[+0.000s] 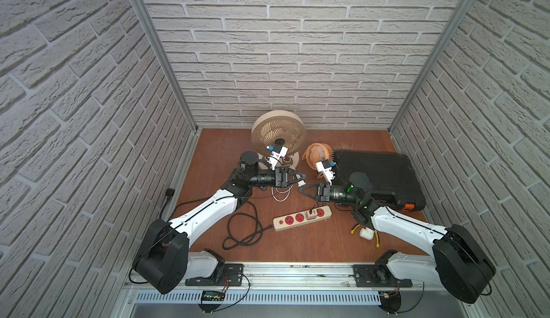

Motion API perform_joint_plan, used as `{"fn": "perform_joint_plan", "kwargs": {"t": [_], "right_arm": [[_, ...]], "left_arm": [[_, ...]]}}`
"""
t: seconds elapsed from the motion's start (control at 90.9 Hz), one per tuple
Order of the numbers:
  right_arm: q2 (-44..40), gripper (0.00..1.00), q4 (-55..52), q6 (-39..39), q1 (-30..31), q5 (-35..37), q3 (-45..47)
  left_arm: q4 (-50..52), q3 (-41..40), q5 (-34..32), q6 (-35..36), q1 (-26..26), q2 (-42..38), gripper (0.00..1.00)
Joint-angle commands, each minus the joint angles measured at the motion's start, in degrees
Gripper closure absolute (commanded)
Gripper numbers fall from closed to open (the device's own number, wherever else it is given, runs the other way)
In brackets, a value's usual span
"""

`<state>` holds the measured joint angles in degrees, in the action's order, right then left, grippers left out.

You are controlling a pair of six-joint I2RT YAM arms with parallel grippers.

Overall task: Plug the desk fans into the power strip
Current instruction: Pick up the plug from the center of the board.

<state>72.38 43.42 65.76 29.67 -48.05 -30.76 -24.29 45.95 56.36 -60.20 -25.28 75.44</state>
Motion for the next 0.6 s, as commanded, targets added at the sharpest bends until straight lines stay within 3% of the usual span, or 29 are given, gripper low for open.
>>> {"fn": "perform_joint_plan", "kwargs": {"t": [0.0,0.121,0.385,0.594], "right_arm": [[1.6,0.97,10.3,3.6,-0.1,-3.5,-1.1],[3.3,0.97,14.3,6.5,-0.4,-4.7,-0.2],[3.9,0.97,12.3,5.4,-1.4,-5.9,0.8],[4.5,0.97,11.9,5.1,-1.9,-6.9,0.9]], "left_arm": [[-3.1,1.4,3.4,-0.5,0.4,1.8,0.27],[-3.1,1.9,4.5,-0.4,0.4,3.4,0.47],[-1.0,2.3,6.9,0.5,0.4,3.2,0.99],[2.6,2.4,7.1,2.6,0.5,1.6,1.00]]}}
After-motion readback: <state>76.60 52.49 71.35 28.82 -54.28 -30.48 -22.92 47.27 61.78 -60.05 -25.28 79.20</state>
